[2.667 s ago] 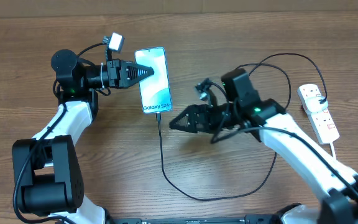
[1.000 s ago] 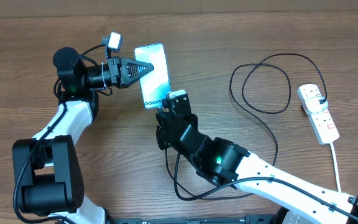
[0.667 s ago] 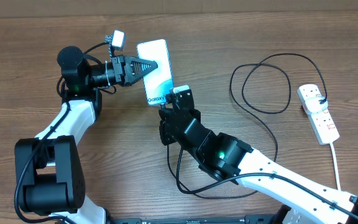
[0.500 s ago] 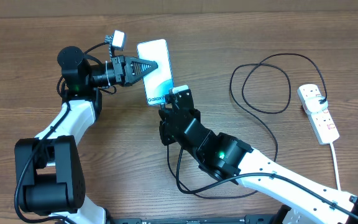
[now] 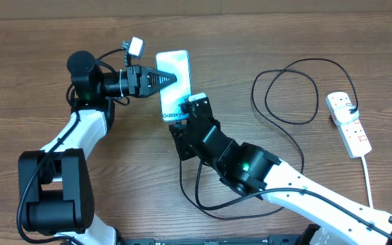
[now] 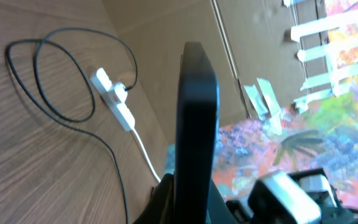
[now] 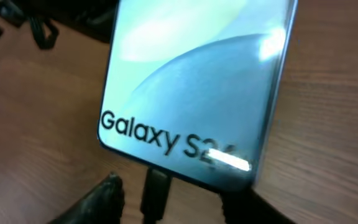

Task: Plug charger to phone and switch on socket
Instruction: 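Release the plug and lower the phone flat with the left gripper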

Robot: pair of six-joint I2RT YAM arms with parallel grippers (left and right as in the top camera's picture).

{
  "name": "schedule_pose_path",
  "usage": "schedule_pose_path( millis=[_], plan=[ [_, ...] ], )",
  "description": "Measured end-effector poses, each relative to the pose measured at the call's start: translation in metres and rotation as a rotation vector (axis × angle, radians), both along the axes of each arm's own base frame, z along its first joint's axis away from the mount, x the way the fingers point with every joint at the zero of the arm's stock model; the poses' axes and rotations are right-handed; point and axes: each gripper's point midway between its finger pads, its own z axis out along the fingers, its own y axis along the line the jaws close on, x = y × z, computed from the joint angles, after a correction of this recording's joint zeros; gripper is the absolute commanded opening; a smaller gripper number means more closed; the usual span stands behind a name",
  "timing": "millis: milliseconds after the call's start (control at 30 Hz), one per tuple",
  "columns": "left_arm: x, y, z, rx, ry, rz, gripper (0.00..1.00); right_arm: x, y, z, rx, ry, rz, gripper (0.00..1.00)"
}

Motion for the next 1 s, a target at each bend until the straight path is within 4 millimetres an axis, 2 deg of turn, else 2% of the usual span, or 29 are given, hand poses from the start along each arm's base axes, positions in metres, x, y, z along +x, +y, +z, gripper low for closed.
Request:
schedule_pose_path(
  millis=[33, 67, 100, 233, 367, 433, 500, 533, 633, 700, 767, 833, 900, 1000],
  plan=[
    [-0.001, 0.001, -0.001, 0.000, 0.000, -0.007, 0.04, -0.003, -0.003, 0.003, -0.001, 0.006, 0.003, 0.76],
    [-0.002, 0.001, -0.001, 0.000, -0.003, -0.011, 0.04, -0.006, -0.007, 0.006, -0.003, 0.013, 0.004, 0.91],
    [-0.002, 0.002, -0.001, 0.001, -0.002, -0.010, 0.04, -0.011, -0.013, 0.010, -0.010, 0.021, 0.007, 1.00],
    [0.004, 0.003, -0.003, -0.001, 0.024, 0.030, 0.04, -0.031, -0.044, 0.044, 0.004, 0.021, 0.000, 1.00],
    [0.025, -0.005, -0.004, -0.016, 0.141, 0.149, 0.04, -0.051, -0.091, 0.096, 0.072, -0.047, -0.043, 1.00],
    [0.034, -0.021, -0.004, -0.031, 0.209, 0.208, 0.04, -0.064, -0.119, 0.115, 0.096, -0.086, -0.073, 1.00],
    [0.039, -0.046, -0.004, -0.045, 0.256, 0.253, 0.04, -0.078, -0.145, 0.128, 0.117, -0.116, -0.107, 1.00],
    [0.039, -0.065, -0.004, -0.050, 0.276, 0.272, 0.04, -0.087, -0.164, 0.134, 0.133, -0.131, -0.139, 1.00],
    [0.032, -0.112, -0.017, -0.021, 0.328, 0.319, 0.04, -0.103, -0.201, 0.136, 0.156, -0.132, -0.222, 1.00],
    [0.022, -0.140, -0.040, 0.058, 0.390, 0.355, 0.04, -0.113, -0.222, 0.132, 0.164, -0.124, -0.272, 1.00],
    [0.012, -0.156, -0.065, 0.165, 0.435, 0.387, 0.04, -0.119, -0.234, 0.127, 0.159, -0.110, -0.302, 1.00],
    [0.006, -0.161, -0.088, 0.306, 0.452, 0.432, 0.04, -0.122, -0.242, 0.120, 0.142, -0.088, -0.329, 1.00],
    [0.004, -0.154, -0.103, 0.453, 0.445, 0.468, 0.04, -0.123, -0.245, 0.115, 0.127, -0.071, -0.345, 1.00],
    [0.005, -0.136, -0.104, 0.626, 0.384, 0.463, 0.04, -0.122, -0.248, 0.114, 0.125, -0.071, -0.368, 1.00]
  ],
)
